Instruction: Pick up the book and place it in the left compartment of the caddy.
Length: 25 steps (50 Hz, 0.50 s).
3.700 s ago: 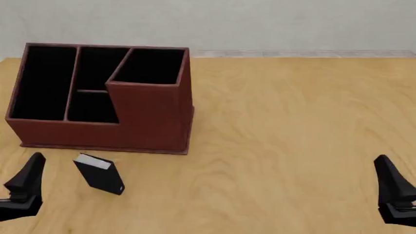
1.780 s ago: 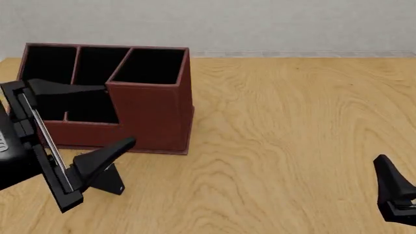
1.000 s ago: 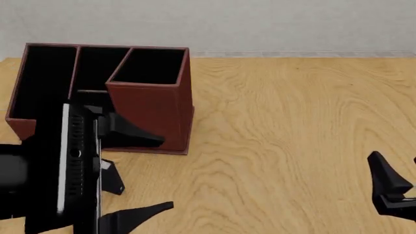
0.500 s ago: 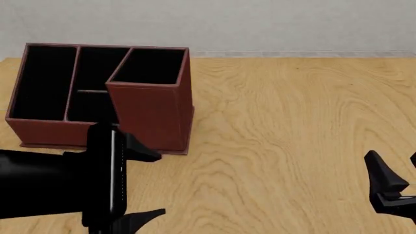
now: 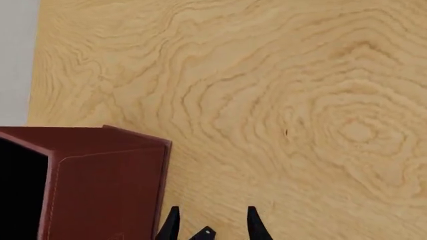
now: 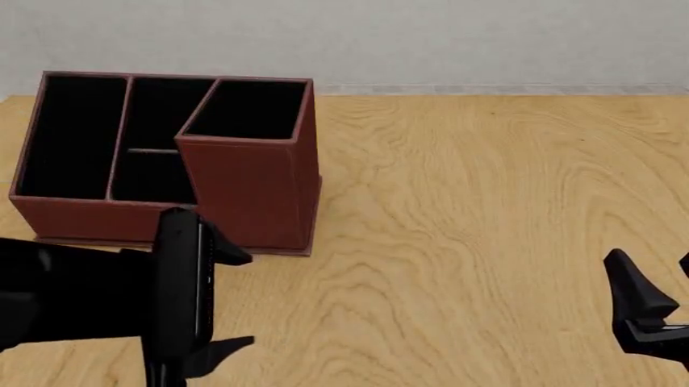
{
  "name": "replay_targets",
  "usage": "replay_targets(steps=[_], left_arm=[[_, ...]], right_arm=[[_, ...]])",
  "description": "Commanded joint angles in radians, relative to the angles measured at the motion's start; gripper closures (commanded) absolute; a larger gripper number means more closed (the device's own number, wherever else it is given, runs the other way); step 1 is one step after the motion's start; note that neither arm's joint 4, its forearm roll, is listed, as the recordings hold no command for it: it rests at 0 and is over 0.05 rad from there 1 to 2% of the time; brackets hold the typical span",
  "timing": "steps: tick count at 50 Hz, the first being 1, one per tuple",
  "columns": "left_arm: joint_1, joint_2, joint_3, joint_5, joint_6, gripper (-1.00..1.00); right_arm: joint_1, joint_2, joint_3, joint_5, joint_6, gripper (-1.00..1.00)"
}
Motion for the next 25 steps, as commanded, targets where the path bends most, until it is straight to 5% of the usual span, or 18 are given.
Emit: replay_targets(steps=[1,25], left_arm=[[0.046,0.018,0.015,-0.002,0.055,-1.0],[0.14,0.041,0.031,0.004,0.15,-1.0]], right_arm=[[0.001,-0.007,0.0,0.005,0.005,-1.0],[0.0,-0.017,0.0,0.012,0.011,-1.0]])
